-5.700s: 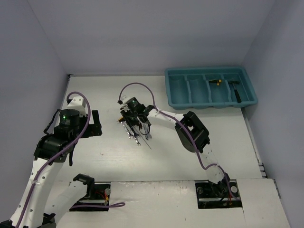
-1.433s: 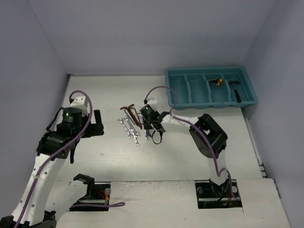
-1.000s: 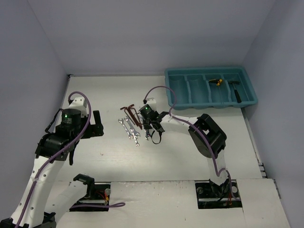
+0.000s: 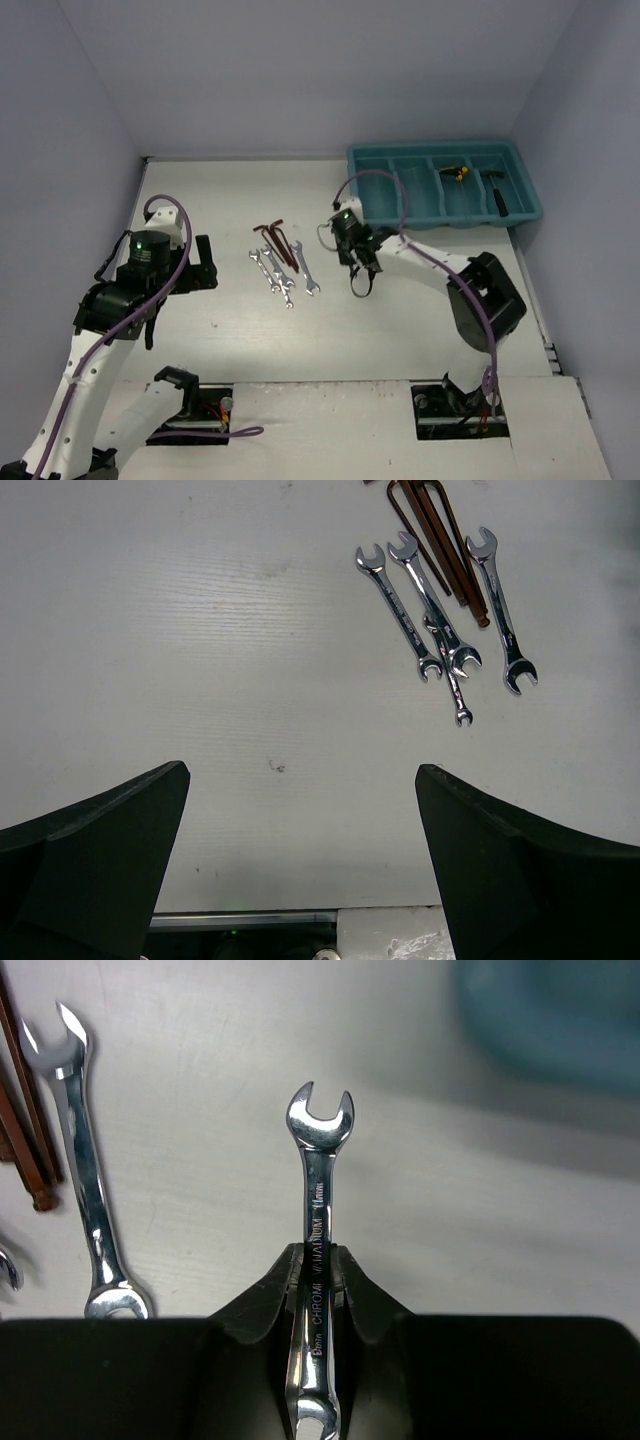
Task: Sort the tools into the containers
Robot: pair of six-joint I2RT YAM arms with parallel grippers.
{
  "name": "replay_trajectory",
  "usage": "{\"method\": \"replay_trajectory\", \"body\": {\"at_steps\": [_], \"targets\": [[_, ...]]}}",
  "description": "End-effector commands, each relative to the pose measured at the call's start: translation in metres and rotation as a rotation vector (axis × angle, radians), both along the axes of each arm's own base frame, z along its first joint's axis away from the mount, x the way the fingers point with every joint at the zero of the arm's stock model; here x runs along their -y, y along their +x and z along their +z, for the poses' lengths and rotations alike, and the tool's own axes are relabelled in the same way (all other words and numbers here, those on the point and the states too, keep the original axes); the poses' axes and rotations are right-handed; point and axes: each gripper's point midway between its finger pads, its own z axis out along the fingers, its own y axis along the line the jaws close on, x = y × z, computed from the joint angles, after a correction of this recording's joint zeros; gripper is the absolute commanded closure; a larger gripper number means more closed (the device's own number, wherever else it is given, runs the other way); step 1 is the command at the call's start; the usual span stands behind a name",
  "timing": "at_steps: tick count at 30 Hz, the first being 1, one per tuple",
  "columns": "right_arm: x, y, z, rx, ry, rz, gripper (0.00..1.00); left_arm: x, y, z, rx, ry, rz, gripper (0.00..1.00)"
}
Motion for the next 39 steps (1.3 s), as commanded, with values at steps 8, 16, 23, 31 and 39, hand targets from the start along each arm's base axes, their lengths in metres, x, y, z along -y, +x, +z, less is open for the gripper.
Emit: {"method": "replay_trajectory", "body": {"at_steps": [8,16,23,31,39], "targets": [[0.165,0.157,0.161,0.354,-0.101,-0.077,1.0,-0.002,0.01,0.017,0.054,-0.012,0.029,0.05],[0.189,0.232,0.093,0.261,-0.09,-0.052,0.96,0.0,0.012,0.019,0.052,-0.022,0.037,0.05],[0.202,0.249,0.084,0.263,-0.115,-0.117,0.65,0.0,0.015,0.02,0.05,-0.02,0.042,0.05],[0.169,0.203,0.148,0.348,-0.089,-0.109,0.56,0.002,0.017,0.027,0.059,-0.034,0.04,0.05],[0.034,0.097,0.135,0.268,0.103,0.009,0.57,0.001,0.022,0.033,0.07,-0.014,0.037,0.05]]}}
